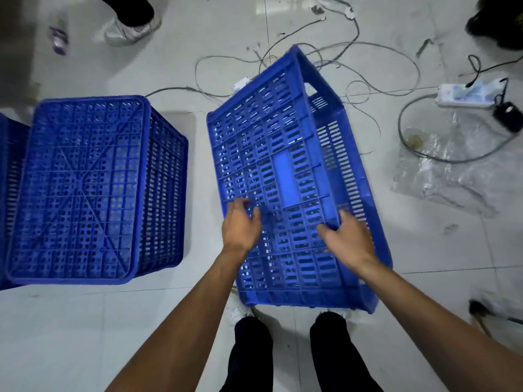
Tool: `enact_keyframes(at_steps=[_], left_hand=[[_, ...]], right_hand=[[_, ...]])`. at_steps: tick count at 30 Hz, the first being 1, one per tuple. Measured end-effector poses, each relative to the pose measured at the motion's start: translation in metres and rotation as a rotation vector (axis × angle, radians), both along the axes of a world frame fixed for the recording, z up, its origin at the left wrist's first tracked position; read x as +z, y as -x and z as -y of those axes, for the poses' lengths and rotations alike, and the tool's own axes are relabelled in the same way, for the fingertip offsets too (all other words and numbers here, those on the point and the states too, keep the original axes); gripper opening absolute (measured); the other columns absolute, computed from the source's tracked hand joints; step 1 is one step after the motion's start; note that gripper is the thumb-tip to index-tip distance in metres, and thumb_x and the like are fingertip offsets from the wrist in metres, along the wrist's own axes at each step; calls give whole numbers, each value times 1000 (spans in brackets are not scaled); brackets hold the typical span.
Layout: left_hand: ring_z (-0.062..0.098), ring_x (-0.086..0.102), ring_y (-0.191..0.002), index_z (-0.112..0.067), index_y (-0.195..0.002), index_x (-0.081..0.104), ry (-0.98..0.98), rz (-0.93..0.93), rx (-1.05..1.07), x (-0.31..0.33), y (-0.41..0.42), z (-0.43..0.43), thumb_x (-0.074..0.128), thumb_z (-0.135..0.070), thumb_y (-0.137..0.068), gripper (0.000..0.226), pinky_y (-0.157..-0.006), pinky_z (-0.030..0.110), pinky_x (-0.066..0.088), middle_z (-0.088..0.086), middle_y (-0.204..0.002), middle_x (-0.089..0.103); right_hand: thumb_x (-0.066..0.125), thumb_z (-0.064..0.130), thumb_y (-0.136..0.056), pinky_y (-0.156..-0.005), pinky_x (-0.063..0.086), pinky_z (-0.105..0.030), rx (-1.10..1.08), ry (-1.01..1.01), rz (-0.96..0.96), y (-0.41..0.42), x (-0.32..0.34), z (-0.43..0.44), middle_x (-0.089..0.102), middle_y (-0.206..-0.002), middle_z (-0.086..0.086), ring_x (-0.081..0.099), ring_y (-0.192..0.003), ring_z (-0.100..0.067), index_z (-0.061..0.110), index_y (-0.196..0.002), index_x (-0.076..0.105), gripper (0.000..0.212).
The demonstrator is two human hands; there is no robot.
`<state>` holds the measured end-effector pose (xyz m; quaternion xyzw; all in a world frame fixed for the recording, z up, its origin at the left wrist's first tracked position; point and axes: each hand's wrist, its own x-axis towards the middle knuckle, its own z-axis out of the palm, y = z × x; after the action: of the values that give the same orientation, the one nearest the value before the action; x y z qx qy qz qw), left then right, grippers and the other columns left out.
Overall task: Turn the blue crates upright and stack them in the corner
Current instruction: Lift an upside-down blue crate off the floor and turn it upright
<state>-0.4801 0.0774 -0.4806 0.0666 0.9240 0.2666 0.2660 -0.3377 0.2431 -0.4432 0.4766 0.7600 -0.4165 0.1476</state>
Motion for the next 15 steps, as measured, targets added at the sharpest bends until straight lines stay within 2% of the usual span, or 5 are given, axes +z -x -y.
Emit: enact_keyframes(at_steps=[2,5,9,13,15], left_hand=[[22,65,-102,-15,-113,63,-121,-4,-24,15,2,-11,53,-38,-98,29,-90,34,51,3,-111,68],[18,64,-91,-18,-101,65,-231,38,-20,33,3,-26,54,-52,-95,36,-86,33,50,-2,-97,70],[26,63,-94,-17,-103,55,-38,38,48,27,19,-12,61,-65,-82,53,-87,39,49,1,-99,69],[36,62,-107,-8,-110,54,164,81,56,12,46,17,67,-47,-83,49,-88,41,51,14,-111,67],[38,61,-109,-6,-113,55,222,92,48,6,53,30,65,-43,-86,47,-88,40,49,16,-114,66]], right_hand=[[58,51,-76,-70,55,-41,102,-18,4,11,1,21,70,-87,-8,66,-82,-33,16,-95,59,40],[59,46,-79,-75,53,-41,245,-40,0,27,0,54,71,-90,-11,66,-90,-35,15,-92,57,33],[56,37,-90,-76,47,-41,416,-95,24,46,-10,103,69,-101,-17,62,-101,-38,11,-101,53,28],[53,41,-94,-74,46,-39,522,-93,63,64,-20,138,68,-107,-16,62,-104,-37,10,-111,54,35],[54,56,-90,-76,47,-39,594,-24,115,75,-27,146,68,-106,-14,63,-102,-35,13,-107,56,46]])
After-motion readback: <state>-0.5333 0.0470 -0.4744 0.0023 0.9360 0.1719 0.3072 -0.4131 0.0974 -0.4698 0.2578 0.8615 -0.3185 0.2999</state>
